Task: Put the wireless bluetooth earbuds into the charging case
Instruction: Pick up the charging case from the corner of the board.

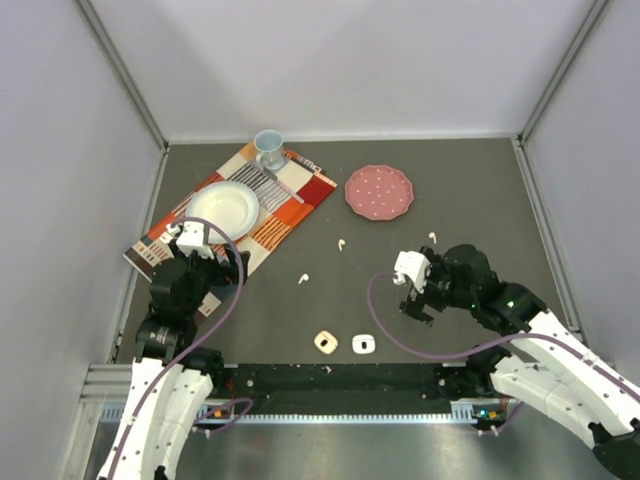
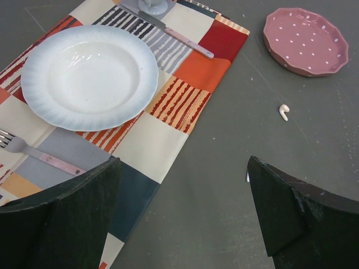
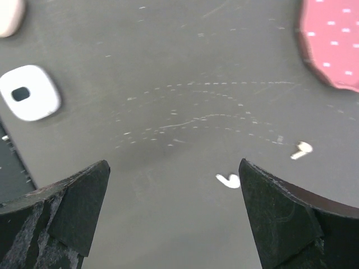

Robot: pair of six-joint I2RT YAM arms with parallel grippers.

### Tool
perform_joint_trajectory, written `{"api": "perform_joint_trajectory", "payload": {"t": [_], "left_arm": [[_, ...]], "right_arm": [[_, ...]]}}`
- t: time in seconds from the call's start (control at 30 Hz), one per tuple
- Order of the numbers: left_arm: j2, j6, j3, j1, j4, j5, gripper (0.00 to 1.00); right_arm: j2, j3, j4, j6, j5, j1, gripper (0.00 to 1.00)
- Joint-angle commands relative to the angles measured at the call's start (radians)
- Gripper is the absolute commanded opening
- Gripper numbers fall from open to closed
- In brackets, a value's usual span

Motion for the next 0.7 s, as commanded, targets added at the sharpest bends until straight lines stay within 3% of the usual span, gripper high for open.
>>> {"api": "perform_joint_trajectory", "payload": {"t": [0.0,0.07,0.13,0.4,0.53,0.67], "left_arm": [[-0.012,0.004,-0.01,-0.001,0.048,0.013,0.99],[-0.012,0.003,-0.012,0.001,0.048,0.015,0.99],[-0.012,0.003,-0.012,-0.001,0.049,0.013,0.99],[-0.01,0.003,-0.013,0.001,0.047,0.004,0.99],[-0.012,0.003,-0.015,0.001,0.048,-0.004,0.99],[-0.01,0.001,-0.015,0.001,0.048,-0.005,0.99]], "right_arm": [[0.043,0.008,-0.068,-0.042,-0.218,0.006,0.99],[0.061,0.011,-0.075,-0.077,-0.369,0.006,0.99],[0.107,0.014,-0.062,-0.098,-0.402,0.019,0.98],[0.212,-0.007,-0.06,-0.126,-0.387,0.185,0.96],[0.218,-0.033,0.016,-0.082,-0.33,0.249,0.89],[0.242,-0.074,0.174,-0.033,-0.231,0.338,0.9]]}}
